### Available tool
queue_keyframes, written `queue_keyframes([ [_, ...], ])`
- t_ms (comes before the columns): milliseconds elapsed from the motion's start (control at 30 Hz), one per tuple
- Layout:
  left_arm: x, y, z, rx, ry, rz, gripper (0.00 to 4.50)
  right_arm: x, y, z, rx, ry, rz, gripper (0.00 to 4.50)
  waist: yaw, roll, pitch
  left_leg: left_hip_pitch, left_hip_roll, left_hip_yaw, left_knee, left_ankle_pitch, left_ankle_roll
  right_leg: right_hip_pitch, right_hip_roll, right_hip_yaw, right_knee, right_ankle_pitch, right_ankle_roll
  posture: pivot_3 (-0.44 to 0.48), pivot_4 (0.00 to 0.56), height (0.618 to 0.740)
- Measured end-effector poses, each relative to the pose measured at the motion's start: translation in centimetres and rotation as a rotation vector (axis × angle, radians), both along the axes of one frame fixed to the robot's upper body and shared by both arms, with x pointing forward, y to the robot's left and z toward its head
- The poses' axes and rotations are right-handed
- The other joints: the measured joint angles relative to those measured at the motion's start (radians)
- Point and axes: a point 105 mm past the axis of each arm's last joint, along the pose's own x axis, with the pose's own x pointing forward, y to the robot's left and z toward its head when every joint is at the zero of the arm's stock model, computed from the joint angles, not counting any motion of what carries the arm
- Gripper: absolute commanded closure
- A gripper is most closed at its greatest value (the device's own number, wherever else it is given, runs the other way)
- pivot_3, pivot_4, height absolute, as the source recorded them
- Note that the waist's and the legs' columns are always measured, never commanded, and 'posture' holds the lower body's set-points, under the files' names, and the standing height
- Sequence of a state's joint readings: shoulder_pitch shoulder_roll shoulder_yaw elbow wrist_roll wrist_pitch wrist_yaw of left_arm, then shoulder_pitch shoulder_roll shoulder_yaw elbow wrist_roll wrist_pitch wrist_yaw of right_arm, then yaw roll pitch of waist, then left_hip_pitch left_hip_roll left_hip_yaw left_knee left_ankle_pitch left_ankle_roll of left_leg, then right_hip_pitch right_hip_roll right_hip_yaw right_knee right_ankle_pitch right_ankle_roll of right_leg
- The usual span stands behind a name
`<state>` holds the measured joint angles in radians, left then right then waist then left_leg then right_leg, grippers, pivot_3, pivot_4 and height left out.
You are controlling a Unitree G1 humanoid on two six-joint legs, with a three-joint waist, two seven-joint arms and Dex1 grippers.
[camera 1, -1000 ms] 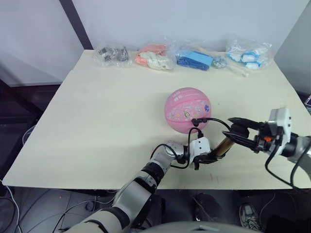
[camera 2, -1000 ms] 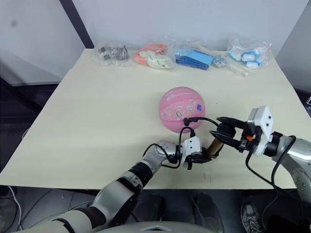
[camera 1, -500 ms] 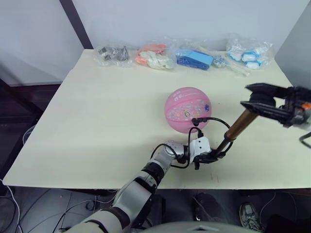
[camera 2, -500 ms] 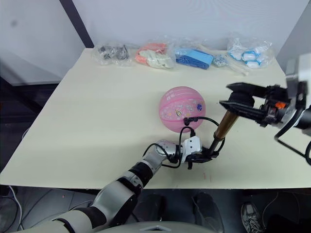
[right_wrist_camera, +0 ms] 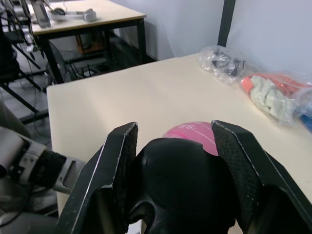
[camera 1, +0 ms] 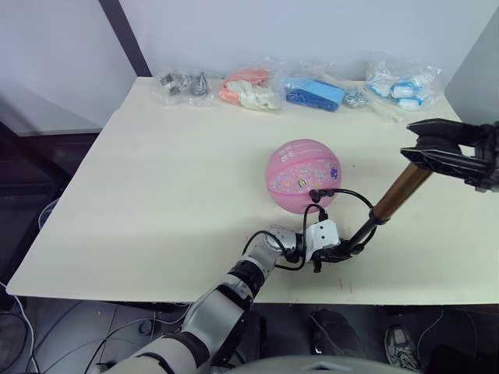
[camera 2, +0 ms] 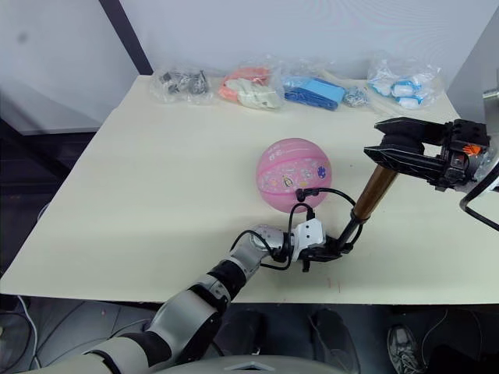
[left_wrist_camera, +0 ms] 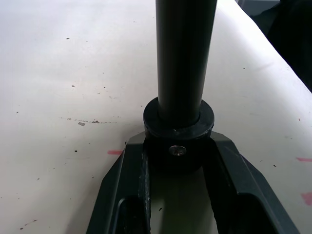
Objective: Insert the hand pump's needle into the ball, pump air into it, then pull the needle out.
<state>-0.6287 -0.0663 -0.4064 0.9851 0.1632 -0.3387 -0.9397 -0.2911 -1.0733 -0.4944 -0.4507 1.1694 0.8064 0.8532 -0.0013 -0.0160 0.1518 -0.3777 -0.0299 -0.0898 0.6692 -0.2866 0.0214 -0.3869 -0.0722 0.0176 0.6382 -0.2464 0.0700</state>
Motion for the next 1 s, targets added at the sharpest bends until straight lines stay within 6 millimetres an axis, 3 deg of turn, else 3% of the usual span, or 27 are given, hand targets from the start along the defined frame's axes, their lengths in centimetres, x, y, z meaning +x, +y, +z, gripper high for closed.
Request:
queue_keyframes([
  [433,0.1,0.3,-0.2,0.007,0.004,0.01,3.43,0.2,1.5,-7.6,0.005,0.016,-0.016,2.48,-0.007,-0.003,-0.005,0.003,0.0,0.0,0.0,0.0,0.0,0.002,0.001,0.0,0.001,0.0,0.0,0.0,0.15,0.736],
  [767,0.1,0.4,-0.3,0.016,0.016,0.02,3.43,1.1,2.2,-12.3,0.022,0.02,-0.076,2.48,-0.012,-0.004,-0.005,0.012,0.0,0.001,-0.002,0.0,0.0,0.009,0.001,0.001,0.001,-0.002,0.003,0.0,0.15,0.736],
  [867,0.1,0.4,-0.3,0.017,0.016,0.02,3.43,1.2,2.4,-13.5,0.024,0.026,-0.089,2.48,-0.012,-0.005,-0.005,0.012,0.0,0.001,-0.002,0.0,0.0,0.009,0.001,0.001,0.001,-0.002,0.002,0.0,0.15,0.736],
  [1000,0.1,0.4,-0.4,0.018,0.018,0.021,3.43,1.2,2.4,-13.6,0.018,0.018,-0.09,2.48,-0.012,-0.005,-0.005,0.013,0.0,0.001,-0.002,0.0,0.0,0.01,0.001,0.001,0.001,-0.001,0.002,0.0,0.15,0.736],
])
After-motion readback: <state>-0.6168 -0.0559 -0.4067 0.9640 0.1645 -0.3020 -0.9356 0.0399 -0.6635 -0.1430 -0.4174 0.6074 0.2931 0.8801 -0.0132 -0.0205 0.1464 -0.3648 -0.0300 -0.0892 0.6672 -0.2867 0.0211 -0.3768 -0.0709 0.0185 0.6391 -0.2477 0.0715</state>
